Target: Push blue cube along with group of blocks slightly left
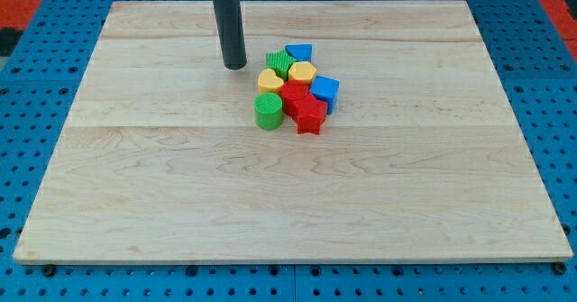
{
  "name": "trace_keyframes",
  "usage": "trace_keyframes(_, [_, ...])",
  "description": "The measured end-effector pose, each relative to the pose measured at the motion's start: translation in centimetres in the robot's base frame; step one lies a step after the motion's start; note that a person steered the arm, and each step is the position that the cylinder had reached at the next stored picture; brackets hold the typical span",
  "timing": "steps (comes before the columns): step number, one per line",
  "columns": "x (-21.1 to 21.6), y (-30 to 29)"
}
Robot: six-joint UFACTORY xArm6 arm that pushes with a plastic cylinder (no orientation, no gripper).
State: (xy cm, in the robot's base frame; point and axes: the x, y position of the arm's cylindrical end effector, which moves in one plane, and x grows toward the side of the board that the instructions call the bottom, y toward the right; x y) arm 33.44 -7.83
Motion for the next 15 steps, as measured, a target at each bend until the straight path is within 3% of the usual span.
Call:
trace_keyframes(2, [11.4,0.0])
trace_keyframes(3, [11.5,0.0])
trace_keyframes(4, [14.4,1.0])
trace_keyframes(7, [12.1,-2.2])
trace_keyframes(11, [13.0,1.6])
trace_keyframes(12, [16.9,4.6])
trace_keyframes(13, [17.4,11.0])
trace_keyframes(14, [15.8,22.9])
trace_keyframes(15, [11.1,28.9])
